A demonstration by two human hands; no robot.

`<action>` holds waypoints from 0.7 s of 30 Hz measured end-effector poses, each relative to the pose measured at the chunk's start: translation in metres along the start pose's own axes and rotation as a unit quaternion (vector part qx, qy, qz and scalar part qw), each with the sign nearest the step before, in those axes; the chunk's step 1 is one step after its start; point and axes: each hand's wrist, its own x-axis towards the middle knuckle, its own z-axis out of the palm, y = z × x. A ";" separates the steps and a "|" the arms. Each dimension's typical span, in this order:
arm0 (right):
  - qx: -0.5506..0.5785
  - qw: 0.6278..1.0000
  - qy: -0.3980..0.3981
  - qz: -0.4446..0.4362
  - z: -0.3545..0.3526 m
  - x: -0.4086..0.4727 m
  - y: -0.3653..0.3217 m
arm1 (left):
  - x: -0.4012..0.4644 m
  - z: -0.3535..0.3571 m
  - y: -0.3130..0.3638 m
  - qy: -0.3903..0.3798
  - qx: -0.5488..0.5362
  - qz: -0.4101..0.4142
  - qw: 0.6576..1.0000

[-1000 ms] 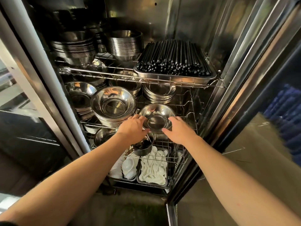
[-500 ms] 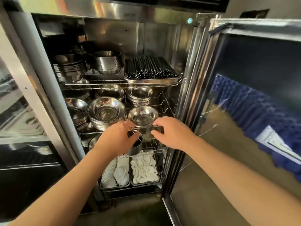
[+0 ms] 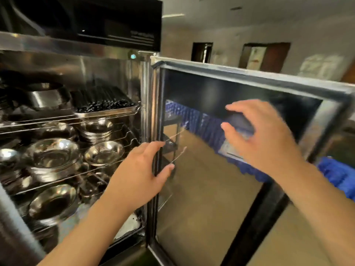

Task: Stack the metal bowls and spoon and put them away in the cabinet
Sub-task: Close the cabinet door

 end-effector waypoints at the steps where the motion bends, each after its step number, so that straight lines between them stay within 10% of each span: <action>1: -0.018 0.999 0.031 -0.003 -0.020 0.000 0.009 | 0.005 0.003 0.015 0.007 -0.010 0.014 1.000; 11: -0.095 0.987 -0.003 0.130 -0.136 -0.024 0.092 | 0.056 0.059 0.153 0.047 -0.056 0.124 0.990; 21: 0.036 0.995 -0.033 0.087 -0.136 -0.034 0.118 | 0.067 0.091 0.253 0.092 -0.075 0.125 0.985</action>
